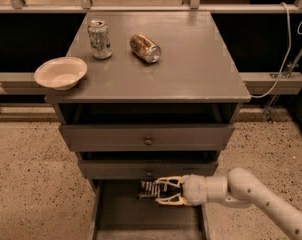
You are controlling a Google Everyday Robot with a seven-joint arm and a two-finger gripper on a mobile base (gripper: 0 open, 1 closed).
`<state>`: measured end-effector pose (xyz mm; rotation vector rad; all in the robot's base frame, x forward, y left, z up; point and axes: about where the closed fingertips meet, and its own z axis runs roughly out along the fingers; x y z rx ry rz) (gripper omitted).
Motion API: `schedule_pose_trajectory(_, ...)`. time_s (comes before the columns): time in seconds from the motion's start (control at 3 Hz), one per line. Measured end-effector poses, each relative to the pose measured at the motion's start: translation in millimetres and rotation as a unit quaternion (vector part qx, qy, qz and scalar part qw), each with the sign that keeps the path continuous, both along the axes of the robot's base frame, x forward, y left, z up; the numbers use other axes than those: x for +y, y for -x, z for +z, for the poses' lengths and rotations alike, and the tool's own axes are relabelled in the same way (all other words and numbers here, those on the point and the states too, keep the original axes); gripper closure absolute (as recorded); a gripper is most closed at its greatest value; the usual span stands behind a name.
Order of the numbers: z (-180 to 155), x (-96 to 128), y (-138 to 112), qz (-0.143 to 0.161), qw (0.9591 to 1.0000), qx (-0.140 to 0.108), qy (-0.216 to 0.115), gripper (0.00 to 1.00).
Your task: Pick rxbar chocolate from bottom drawer and place on counter
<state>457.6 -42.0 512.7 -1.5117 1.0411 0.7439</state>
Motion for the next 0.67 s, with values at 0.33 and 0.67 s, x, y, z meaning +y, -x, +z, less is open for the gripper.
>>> schedule_pose_trajectory(0.33, 105, -20, 6, 0.001, 0.9967, -0.077, 0.025, 1.0)
schedule_pose_trajectory(0.67, 190, -32, 5, 0.009, 0.9889, -0.132, 0.068, 1.0)
